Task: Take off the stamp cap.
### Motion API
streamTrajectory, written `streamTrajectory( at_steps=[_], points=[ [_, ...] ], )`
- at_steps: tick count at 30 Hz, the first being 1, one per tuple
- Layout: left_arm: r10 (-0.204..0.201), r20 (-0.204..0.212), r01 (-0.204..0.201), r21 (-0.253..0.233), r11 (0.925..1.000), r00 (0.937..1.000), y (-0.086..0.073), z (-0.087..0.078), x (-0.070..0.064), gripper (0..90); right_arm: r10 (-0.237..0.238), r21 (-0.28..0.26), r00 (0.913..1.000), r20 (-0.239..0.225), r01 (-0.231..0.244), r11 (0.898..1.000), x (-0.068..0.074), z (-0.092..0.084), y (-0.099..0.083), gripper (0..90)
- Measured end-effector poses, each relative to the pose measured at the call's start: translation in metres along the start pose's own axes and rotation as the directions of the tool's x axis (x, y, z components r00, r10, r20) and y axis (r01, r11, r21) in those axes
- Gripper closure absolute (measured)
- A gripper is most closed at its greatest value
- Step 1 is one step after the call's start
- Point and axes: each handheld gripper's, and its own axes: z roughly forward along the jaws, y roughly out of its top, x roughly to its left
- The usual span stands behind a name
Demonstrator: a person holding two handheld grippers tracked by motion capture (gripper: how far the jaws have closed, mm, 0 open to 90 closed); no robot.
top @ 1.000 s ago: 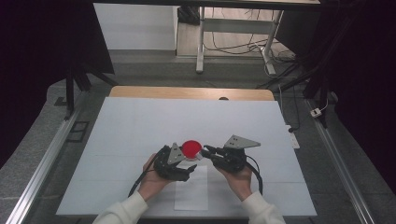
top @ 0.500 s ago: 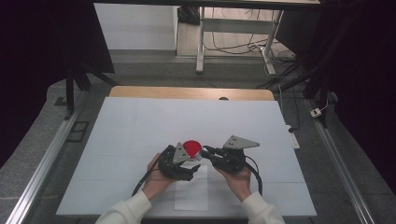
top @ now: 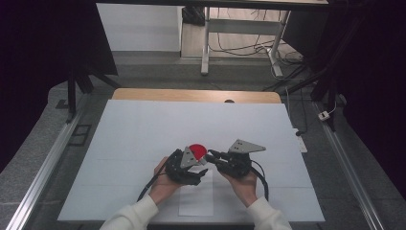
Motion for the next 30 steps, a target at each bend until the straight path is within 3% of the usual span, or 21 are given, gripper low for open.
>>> streamTrajectory(
  at_steps=[30],
  points=[
    [0.060, -0.012, -0.060, -0.022, 0.9979, 0.9981, 0.0027, 0.0038, -0.0041, 53.5, 0.037, -0.022, 0.9993, -0.001, -0.037, 0.999, -0.0017, 0.0001, -0.0020, 75.3]
  ],
)
